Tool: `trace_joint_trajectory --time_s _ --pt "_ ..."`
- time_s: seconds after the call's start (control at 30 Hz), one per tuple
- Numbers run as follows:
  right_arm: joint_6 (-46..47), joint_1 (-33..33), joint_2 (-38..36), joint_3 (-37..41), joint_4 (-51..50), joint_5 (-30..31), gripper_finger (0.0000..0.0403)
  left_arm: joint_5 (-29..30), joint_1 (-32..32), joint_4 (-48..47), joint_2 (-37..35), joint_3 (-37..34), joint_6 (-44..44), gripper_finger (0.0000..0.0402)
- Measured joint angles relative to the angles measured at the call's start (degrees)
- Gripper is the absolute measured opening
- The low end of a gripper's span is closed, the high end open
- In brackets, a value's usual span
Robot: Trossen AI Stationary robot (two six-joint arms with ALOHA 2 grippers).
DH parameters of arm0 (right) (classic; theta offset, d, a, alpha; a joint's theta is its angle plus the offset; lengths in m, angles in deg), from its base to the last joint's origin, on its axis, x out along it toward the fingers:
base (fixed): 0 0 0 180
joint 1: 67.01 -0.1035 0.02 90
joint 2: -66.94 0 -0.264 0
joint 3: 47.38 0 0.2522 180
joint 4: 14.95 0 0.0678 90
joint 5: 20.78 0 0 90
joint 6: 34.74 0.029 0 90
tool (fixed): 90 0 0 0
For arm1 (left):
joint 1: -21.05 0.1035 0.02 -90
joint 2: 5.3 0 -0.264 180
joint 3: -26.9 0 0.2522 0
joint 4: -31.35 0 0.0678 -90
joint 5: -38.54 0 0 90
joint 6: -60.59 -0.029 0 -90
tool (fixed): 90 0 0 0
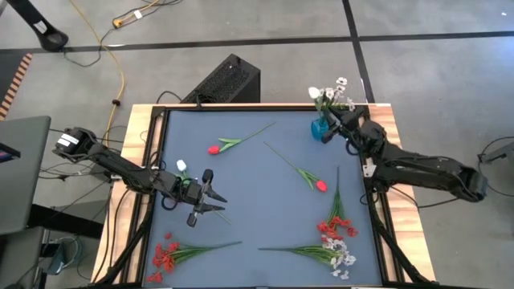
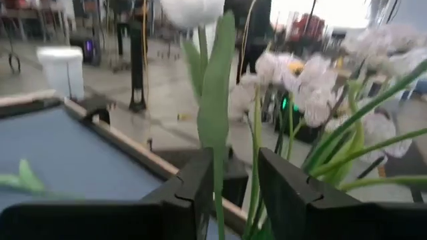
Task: Sort flowers into vase by color
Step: Put the white flowers into the blue vase
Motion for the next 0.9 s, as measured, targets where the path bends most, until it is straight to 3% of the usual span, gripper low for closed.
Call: trace_joint_trajectory --time_s 0.2,0.43,0.9 --pt "4.7 -1.8 -2.81 -7.62 -17.91 -1.8 0.0166 0.0 0.0 0.0 0.0 0.0 -0.04 0.0096" --pt "6.78 -8.75 -2.99 -17.38 -31.3 -5.02 0.0168 0.0 0.0 0.0 0.0 0.0 -0.07 0.0096" --pt "8.03 -29.62 6.77 -24.45 -27.25 -6.29 0.0166 0.09 0.01 0.02 0.0 0.0 0.0 0.0096"
